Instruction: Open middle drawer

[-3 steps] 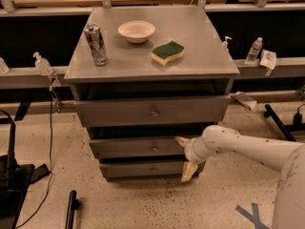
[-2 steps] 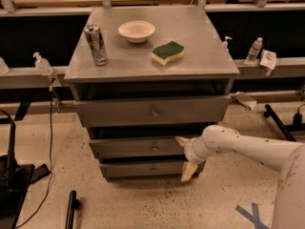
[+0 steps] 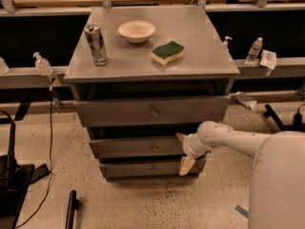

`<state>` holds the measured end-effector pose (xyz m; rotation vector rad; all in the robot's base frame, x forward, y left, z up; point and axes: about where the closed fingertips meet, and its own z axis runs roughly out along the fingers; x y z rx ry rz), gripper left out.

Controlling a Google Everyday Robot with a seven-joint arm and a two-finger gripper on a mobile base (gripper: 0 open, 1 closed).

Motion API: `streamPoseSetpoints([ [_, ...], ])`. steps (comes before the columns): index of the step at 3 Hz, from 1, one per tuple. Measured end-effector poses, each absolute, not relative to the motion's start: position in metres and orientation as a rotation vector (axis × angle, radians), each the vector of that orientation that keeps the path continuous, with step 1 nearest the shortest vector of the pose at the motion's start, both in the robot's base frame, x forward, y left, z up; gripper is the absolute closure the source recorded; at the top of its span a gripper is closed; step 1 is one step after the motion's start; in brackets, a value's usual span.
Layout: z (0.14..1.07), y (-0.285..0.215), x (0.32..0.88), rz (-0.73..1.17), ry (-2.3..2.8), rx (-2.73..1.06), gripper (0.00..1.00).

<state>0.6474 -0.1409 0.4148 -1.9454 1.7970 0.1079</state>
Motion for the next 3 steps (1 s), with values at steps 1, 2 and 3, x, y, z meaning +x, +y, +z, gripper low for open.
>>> streamPoseSetpoints([
  [1,0.4057,-0.1398,0.6634,0.101,1.815,-1.938,0.0],
  [2,0.4014,-0.1366,0.6681,0.109,1.818,-1.938,0.11],
  [3,0.4051,-0.1355,0.6599,0.133,1.817,-1.935,0.24],
])
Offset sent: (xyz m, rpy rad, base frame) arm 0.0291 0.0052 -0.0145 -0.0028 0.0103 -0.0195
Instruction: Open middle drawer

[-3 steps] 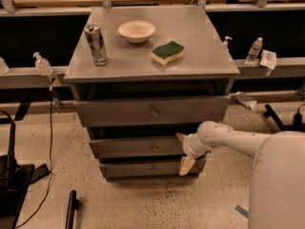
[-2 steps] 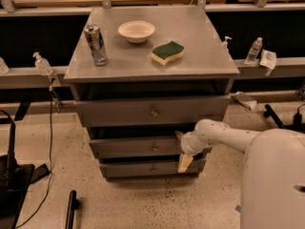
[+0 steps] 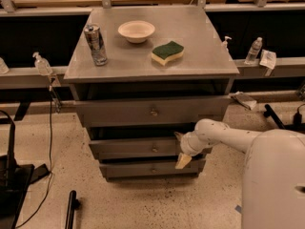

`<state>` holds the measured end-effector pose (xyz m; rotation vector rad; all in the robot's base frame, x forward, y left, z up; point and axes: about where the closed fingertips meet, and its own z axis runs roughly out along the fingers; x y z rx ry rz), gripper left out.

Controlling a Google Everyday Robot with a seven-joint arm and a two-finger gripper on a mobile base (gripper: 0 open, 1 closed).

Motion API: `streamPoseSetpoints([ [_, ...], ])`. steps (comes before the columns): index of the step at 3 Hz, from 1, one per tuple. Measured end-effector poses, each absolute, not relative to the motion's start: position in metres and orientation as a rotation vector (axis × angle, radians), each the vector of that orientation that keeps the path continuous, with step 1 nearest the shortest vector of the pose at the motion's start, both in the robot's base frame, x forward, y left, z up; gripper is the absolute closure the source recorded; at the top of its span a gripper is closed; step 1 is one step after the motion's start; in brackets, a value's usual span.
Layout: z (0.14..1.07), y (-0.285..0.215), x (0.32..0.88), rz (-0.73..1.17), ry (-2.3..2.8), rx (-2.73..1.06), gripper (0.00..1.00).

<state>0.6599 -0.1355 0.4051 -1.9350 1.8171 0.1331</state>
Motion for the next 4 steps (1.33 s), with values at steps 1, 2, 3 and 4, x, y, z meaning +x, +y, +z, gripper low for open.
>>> streamPoseSetpoints([
  [1,0.418,-0.132,0.641,0.174,1.804,-1.939,0.44],
  [2,0.43,-0.129,0.618,0.22,1.791,-1.958,0.43],
  [3,0.434,-0.132,0.587,0.293,1.802,-1.988,0.44],
  [4,0.449,-0.144,0.545,0.411,1.822,-1.999,0.39],
])
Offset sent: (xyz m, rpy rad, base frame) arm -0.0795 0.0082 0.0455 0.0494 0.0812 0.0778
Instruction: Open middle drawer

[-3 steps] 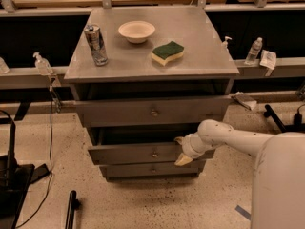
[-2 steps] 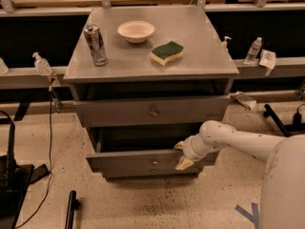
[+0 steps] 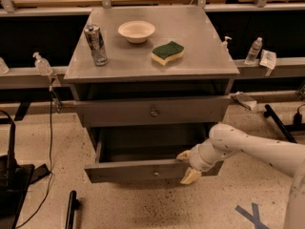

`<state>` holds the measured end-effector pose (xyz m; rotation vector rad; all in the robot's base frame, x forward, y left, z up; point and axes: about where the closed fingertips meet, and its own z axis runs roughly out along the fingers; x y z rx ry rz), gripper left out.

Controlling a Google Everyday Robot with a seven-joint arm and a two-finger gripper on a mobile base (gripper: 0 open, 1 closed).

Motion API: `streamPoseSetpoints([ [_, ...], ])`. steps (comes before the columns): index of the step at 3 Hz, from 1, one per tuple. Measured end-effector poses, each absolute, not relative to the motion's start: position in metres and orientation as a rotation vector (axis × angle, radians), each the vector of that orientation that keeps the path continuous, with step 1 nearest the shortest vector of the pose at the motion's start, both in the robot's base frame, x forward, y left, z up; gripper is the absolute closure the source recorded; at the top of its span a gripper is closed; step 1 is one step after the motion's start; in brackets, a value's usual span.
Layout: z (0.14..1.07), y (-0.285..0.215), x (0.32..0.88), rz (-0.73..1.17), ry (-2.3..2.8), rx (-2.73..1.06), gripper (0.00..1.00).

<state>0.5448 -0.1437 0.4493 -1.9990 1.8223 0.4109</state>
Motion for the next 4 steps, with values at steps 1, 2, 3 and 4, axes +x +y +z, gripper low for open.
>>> streamPoseSetpoints([
  [1,0.459,-0.149,0.521,0.482,1.834,-2.008,0.39],
  [2,0.465,-0.154,0.509,0.506,1.842,-2.009,0.4],
  [3,0.482,-0.151,0.529,0.441,1.8,-1.988,0.61],
  [4,0.489,-0.148,0.553,0.382,1.776,-1.971,0.85],
])
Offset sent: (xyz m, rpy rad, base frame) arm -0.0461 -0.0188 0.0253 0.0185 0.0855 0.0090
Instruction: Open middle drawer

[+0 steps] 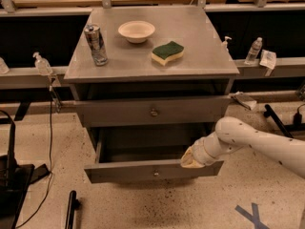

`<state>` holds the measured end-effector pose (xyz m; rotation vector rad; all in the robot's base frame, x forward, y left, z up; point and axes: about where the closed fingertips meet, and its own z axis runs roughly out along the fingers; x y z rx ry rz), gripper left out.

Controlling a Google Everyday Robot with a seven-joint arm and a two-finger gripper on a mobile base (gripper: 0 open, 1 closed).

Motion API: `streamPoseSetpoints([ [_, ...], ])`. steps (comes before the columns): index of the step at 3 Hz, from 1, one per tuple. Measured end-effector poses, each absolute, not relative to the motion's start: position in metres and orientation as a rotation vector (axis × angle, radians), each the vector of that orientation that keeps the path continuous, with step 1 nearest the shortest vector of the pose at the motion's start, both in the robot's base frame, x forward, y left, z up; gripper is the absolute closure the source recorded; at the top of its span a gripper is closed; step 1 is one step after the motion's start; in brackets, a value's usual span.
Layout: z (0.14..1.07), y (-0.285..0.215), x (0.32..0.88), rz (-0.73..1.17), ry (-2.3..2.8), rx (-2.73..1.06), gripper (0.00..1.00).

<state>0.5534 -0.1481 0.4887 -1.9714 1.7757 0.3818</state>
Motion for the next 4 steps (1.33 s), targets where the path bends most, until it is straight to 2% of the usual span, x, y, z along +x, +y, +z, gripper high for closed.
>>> streamPoseSetpoints([
  [1,0.477,-0.143,0.583,0.351,1.787,-1.974,1.0],
  [3,0.436,-0.138,0.636,0.368,1.879,-1.873,1.0],
  [4,0.417,-0.142,0.644,0.39,1.937,-1.851,1.0],
])
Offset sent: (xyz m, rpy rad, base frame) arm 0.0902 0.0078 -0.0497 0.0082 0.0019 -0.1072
